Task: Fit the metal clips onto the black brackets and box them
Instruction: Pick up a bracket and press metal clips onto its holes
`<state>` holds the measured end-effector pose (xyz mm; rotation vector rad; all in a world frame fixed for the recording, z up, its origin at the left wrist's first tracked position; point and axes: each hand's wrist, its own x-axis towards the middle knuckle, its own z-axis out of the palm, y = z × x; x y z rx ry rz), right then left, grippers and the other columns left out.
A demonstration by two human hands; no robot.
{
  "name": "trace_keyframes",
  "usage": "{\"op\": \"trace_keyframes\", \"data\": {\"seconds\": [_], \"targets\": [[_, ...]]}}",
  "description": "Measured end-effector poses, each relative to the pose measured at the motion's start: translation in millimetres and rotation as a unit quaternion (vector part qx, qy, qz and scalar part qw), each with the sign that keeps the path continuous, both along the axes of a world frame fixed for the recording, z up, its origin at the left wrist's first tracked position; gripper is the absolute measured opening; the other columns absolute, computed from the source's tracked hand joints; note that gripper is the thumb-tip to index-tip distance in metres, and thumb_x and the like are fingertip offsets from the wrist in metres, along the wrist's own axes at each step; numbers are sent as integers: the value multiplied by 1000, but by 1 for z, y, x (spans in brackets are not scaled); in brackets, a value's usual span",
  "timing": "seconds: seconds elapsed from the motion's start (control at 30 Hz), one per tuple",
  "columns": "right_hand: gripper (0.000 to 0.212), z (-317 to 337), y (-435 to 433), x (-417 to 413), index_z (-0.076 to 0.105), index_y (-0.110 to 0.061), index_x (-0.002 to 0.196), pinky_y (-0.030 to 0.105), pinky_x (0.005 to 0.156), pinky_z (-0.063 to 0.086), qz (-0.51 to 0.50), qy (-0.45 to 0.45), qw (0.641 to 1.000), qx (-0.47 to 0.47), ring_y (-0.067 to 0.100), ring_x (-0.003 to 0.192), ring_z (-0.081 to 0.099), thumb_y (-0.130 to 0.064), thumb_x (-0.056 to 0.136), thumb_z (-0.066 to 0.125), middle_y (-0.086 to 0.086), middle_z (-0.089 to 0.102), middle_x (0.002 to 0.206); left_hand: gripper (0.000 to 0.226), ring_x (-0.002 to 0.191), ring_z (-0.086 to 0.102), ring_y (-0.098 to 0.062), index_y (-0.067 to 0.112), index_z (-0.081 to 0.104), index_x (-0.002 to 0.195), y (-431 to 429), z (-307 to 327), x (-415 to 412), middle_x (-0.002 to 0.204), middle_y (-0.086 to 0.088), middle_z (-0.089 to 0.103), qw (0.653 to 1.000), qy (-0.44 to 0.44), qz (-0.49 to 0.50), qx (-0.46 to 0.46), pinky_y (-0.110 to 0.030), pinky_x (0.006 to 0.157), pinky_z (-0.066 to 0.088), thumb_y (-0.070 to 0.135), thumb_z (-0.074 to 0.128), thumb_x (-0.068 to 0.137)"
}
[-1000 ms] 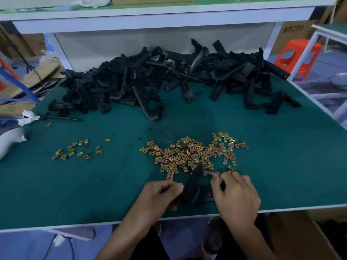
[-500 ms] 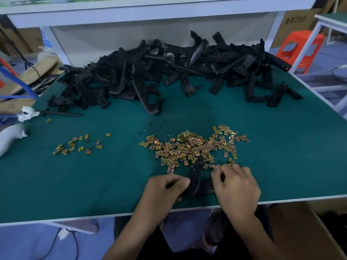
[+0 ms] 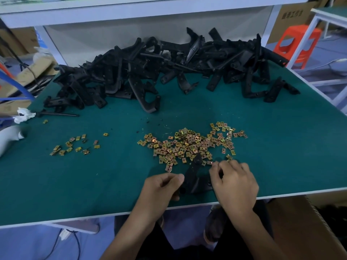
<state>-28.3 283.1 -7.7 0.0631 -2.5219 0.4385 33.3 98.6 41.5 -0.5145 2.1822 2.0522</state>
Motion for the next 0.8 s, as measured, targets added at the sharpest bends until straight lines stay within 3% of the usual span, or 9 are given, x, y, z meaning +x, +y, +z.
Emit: {"op": "trace_keyframes", "data": {"seconds": [0.13,0.2,0.3,0.4,0.47,0.53,0.6,0.67,0.8], "targets": [[35,1,-1,0,69,-11,66,32,53,38,-6,-7,1000,3,30,66,54,-30,92,56,5,59,64,16,63,58,3,41,77,86,1,-2,7,71,17,69,996,36,-19,-82,-14,62,49,33,66,96],[34,2,-1,1,69,-11,67,33,53,39,-6,-12,1000,1,31,67,54,-30,92,57,5,60,65,9,65,58,7,39,71,88,6,-1,12,73,22,68,983,56,-35,-173,-10,60,44,47,68,91],[34,3,-1,1,69,-10,67,33,54,38,-2,-15,1000,1,30,67,54,-30,93,58,6,60,66,25,80,60,10,40,66,95,14,-5,16,83,25,67,955,63,-4,-290,-6,64,41,60,71,79],[34,2,0,2,69,-10,69,34,54,39,5,-14,1000,-5,31,67,54,-30,93,58,6,61,66,16,78,54,11,42,55,89,20,-7,16,77,26,58,928,104,0,-358,-10,62,37,51,68,88],[34,2,1,2,69,-10,69,33,55,38,7,-11,1000,-7,30,67,54,-30,94,58,5,60,66,11,71,50,2,36,59,90,24,-10,17,77,23,54,911,142,-5,-387,-13,61,34,45,66,93],[37,1,1,2,69,-11,69,33,55,36,8,-6,1000,-7,30,67,54,-33,95,55,5,60,66,21,74,49,-1,28,64,97,24,-13,18,83,22,55,904,149,-3,-402,-11,62,33,49,59,95],[42,0,3,2,69,-12,69,33,56,36,13,-10,1000,-16,29,69,54,-40,96,52,4,60,68,40,83,56,-6,25,66,107,22,-13,16,92,20,59,902,144,-2,-406,-10,63,32,59,48,94],[47,0,5,4,68,-17,75,34,59,37,30,-28,999,-23,28,74,54,-54,96,49,2,60,75,46,91,60,-10,24,66,114,18,-10,7,98,17,62,905,134,-8,-403,-15,64,31,60,47,94],[68,1,9,5,69,-33,108,38,73,48,89,-85,992,12,23,95,53,-86,87,33,-5,61,102,27,72,52,-7,28,56,86,7,8,-21,75,15,56,914,142,-44,-378,-27,60,36,53,54,97]]}}
